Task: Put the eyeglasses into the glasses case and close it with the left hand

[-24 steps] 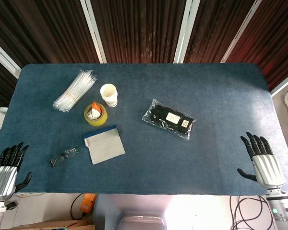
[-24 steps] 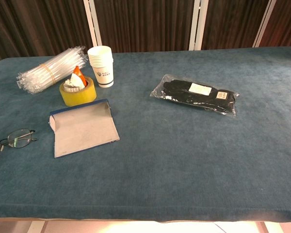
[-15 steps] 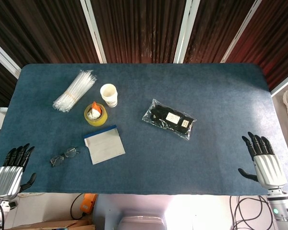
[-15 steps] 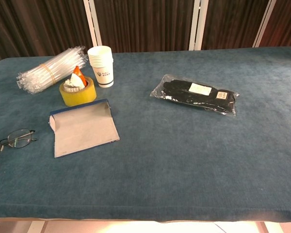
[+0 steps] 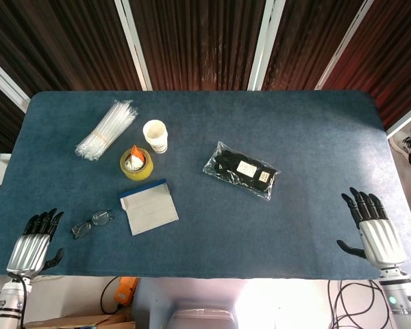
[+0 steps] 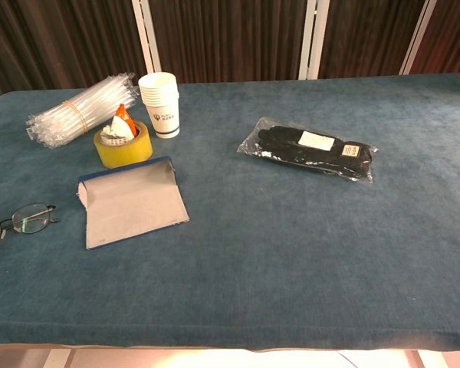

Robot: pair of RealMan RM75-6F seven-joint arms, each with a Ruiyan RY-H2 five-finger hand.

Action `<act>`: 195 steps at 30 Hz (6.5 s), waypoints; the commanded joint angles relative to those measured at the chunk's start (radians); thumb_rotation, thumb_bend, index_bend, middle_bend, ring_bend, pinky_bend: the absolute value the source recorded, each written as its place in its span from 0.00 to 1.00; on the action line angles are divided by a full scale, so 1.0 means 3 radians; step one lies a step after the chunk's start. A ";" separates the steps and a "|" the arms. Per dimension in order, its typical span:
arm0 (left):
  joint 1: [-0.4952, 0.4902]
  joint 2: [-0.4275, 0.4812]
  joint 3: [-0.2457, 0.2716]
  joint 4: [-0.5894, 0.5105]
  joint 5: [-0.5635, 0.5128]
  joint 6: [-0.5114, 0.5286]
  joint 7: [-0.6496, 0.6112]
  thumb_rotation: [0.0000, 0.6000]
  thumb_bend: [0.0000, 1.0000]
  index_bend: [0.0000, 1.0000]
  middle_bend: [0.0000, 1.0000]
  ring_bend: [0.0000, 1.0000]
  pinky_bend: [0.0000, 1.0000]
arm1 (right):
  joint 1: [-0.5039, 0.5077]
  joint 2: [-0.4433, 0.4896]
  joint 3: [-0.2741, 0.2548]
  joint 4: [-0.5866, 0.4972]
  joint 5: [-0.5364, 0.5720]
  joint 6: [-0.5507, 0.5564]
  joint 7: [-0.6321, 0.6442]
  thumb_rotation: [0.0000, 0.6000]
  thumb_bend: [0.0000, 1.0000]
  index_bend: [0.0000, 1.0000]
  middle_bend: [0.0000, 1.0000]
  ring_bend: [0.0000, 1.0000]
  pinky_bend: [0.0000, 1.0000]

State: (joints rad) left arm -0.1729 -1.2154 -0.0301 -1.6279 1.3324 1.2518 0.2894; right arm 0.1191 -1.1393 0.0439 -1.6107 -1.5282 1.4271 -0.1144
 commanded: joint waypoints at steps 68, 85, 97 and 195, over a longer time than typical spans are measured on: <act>-0.0882 -0.0340 0.0058 0.0088 -0.0905 -0.0917 0.0304 1.00 0.36 0.48 0.05 0.00 0.09 | -0.0012 0.0072 -0.0065 -0.0013 -0.0076 0.0013 0.0125 1.00 0.28 0.00 0.00 0.00 0.00; -0.0956 -0.0363 0.0071 0.0057 -0.0910 -0.0947 0.0308 1.00 0.42 0.53 0.06 0.00 0.09 | -0.0017 0.0068 -0.0060 -0.0015 -0.0066 0.0020 0.0111 1.00 0.28 0.00 0.00 0.00 0.00; -0.1001 -0.0384 0.0087 0.0071 -0.0892 -0.0966 0.0313 1.00 0.43 0.63 0.10 0.00 0.09 | -0.0023 0.0076 -0.0058 -0.0014 -0.0069 0.0033 0.0134 1.00 0.28 0.00 0.00 0.00 0.00; -0.1605 -0.1320 -0.0341 0.0028 -0.1090 -0.0376 0.0634 1.00 0.31 0.28 0.00 0.00 0.00 | -0.0073 0.0235 -0.0105 -0.0014 -0.0225 0.0136 0.0491 1.00 0.28 0.00 0.00 0.00 0.00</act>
State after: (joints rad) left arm -0.6703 -1.6439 -0.1628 -1.5783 0.9842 1.1495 0.4793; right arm 0.0974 -1.0686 0.0125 -1.6148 -1.5953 1.4675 0.0333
